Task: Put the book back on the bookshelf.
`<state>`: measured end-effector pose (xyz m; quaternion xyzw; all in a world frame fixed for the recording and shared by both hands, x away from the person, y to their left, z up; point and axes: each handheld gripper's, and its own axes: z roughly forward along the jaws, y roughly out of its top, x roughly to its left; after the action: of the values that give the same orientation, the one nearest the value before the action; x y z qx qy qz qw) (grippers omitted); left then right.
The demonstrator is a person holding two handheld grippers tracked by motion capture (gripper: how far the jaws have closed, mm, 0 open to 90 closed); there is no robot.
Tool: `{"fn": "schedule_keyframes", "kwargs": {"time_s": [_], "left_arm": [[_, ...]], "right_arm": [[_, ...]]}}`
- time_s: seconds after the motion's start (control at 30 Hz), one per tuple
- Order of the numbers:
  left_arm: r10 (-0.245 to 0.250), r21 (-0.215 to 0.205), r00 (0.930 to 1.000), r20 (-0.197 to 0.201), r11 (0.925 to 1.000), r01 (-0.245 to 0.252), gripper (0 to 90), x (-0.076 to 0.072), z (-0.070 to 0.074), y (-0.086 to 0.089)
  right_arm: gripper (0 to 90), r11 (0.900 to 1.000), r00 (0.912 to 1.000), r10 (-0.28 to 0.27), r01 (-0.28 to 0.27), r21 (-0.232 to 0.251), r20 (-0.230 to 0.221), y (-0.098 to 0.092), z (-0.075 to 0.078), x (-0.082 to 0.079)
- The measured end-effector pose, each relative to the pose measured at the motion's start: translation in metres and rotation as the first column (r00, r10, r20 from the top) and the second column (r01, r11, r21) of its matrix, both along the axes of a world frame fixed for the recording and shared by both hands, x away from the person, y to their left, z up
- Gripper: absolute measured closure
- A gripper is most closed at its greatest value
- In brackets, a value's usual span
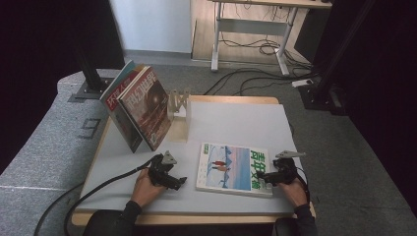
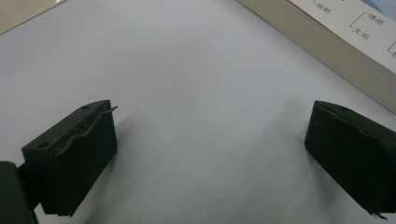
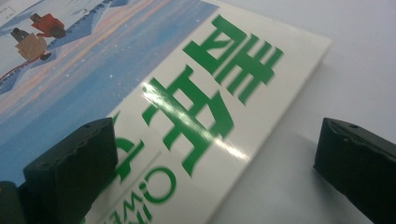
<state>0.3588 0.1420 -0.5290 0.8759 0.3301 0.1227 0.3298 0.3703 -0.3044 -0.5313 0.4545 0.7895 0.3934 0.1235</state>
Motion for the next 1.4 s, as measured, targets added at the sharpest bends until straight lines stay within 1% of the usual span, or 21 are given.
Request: {"fn": "schedule_keyframes", "kwargs": {"time_s": [0.13,0.2,0.23,0.27,0.33,0.4,0.43,0.47,0.73,1.2,1.4], "left_arm": [[0.000,0.000,1.0000,-0.001,1.0000,0.000,1.8,0.000,0.000,0.000],[0.000,0.000,1.0000,-0.001,1.0000,0.000,1.8,0.000,0.000,0.000],[0.000,0.000,1.0000,-0.001,1.0000,0.000,1.8,0.000,0.000,0.000],[0.000,0.000,1.0000,-0.001,1.0000,0.000,1.7,0.000,0.000,0.000],[0.000,0.000,1.0000,0.000,1.0000,0.000,1.7,0.000,0.000,0.000],[0.001,0.000,1.0000,0.000,1.0000,-0.001,1.8,0.000,0.000,0.000],[0.001,0.000,1.0000,0.000,1.0000,-0.001,1.7,0.000,0.000,0.000],[0.001,0.000,1.0000,0.000,1.0000,-0.001,1.7,0.000,0.000,0.000],[0.000,0.000,1.0000,-0.001,1.0000,0.000,1.7,0.000,0.000,0.000],[0.000,0.000,1.0000,-0.001,1.0000,0.000,1.7,0.000,0.000,0.000],[0.001,-0.001,1.0000,0.000,1.0000,-0.001,1.7,0.000,0.000,0.000]], "right_arm": [[0.0,1.000,1.0000,0.002,-0.001,-0.022,0.010,0.008,0.004,0.010],[0.0,1.000,0.9999,-0.005,0.005,-0.023,0.009,0.009,0.005,0.016],[0.0,1.000,0.9999,-0.005,0.005,-0.023,0.009,0.009,0.005,0.016],[0.0,1.000,0.9999,-0.016,0.016,-0.021,0.001,0.011,0.006,0.023],[0.0,1.000,0.9998,-0.018,0.018,-0.018,-0.011,0.013,0.005,0.028],[0.0,0.999,0.9996,-0.026,0.025,-0.036,-0.014,0.016,0.004,0.032],[0.0,0.999,0.9996,-0.026,0.025,-0.036,-0.014,0.016,0.004,0.032],[0.0,0.998,0.9992,-0.037,0.037,-0.041,-0.014,0.018,0.005,0.034],[0.0,0.997,0.9994,-0.035,0.034,-0.069,-0.002,0.021,0.006,0.035],[0.0,0.997,0.9997,-0.024,0.025,-0.074,0.008,0.022,0.006,0.035],[0.0,0.996,0.9998,-0.012,0.013,-0.089,0.019,0.028,0.007,0.037]]}}
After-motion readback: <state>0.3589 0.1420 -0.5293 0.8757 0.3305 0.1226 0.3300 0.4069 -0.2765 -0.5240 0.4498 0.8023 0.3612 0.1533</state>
